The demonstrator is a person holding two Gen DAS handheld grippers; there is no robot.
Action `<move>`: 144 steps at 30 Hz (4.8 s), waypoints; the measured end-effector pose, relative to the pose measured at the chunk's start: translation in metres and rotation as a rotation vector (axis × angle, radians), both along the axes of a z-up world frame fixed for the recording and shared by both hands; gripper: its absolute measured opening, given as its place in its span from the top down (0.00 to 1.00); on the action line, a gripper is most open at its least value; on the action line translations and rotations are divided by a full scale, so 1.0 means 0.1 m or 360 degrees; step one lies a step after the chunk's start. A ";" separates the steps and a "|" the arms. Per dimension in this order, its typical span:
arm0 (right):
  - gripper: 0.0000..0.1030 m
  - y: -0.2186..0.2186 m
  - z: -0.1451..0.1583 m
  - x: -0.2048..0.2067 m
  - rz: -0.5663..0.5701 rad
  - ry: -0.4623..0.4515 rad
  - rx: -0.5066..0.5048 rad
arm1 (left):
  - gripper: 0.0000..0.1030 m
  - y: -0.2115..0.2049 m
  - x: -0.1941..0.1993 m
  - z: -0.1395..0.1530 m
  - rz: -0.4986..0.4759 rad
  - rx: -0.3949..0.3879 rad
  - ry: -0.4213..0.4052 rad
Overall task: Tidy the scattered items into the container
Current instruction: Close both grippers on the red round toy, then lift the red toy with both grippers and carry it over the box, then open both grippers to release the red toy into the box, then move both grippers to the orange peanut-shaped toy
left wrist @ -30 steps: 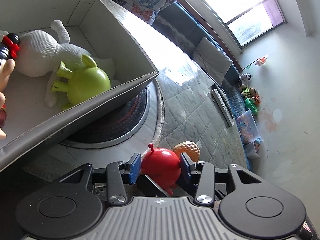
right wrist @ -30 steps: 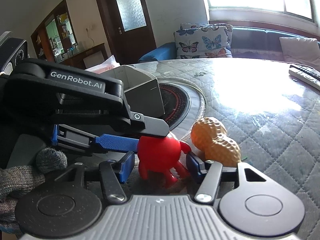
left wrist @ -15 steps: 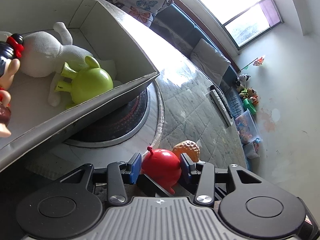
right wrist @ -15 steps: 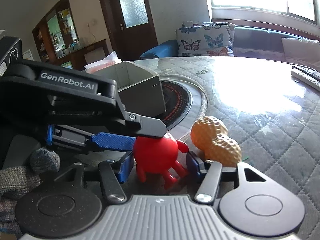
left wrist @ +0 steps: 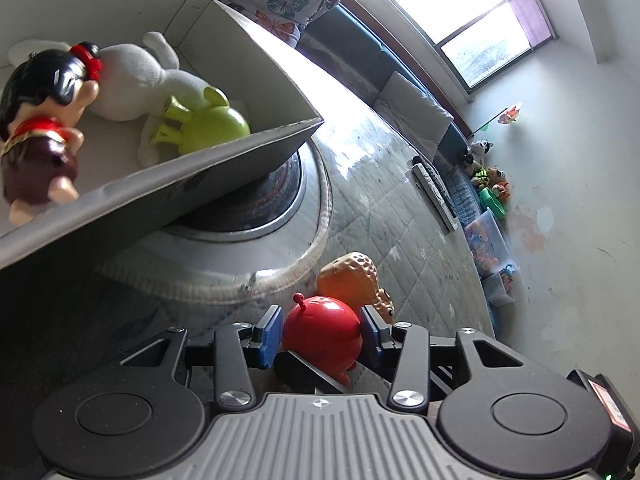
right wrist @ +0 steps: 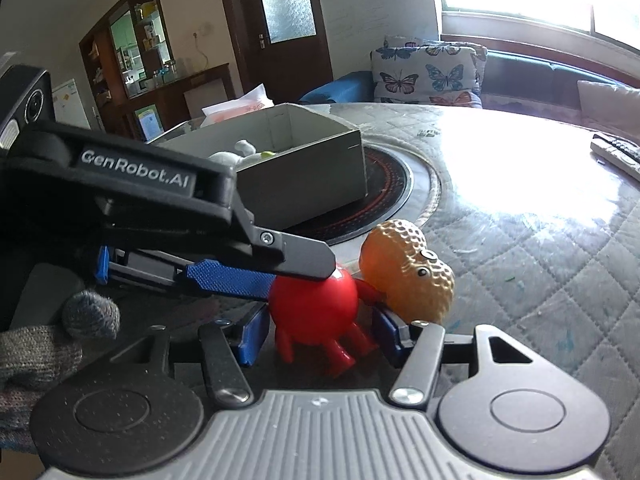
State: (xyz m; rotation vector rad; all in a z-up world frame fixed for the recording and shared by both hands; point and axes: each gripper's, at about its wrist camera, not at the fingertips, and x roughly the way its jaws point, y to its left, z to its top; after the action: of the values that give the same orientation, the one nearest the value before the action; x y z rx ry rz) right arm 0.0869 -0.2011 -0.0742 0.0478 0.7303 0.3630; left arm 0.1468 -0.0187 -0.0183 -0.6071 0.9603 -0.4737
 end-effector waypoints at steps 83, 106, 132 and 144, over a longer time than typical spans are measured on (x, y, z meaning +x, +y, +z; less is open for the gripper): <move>0.52 1.29 0.32 1.25 0.0356 -0.0061 -0.0164 | 0.59 0.99 0.60 0.40 0.0341 0.0238 -0.0165; 0.29 0.99 0.57 0.74 0.0286 -0.0219 -0.0040 | 0.59 0.79 0.15 0.62 0.0334 0.0230 -0.0257; 0.15 0.32 0.51 -0.07 0.0075 -0.0283 0.0000 | 0.59 0.09 -0.39 0.54 0.0149 0.0356 -0.0311; 0.14 0.01 0.27 -0.26 -0.0064 -0.0208 -0.0068 | 0.59 -0.18 -0.42 0.30 0.0039 0.0354 -0.0216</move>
State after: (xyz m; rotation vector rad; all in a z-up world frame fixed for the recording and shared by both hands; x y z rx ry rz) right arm 0.0606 -0.2002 -0.0469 -0.0019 0.6067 0.3091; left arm 0.1048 -0.0368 0.0115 -0.3806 0.8613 -0.3752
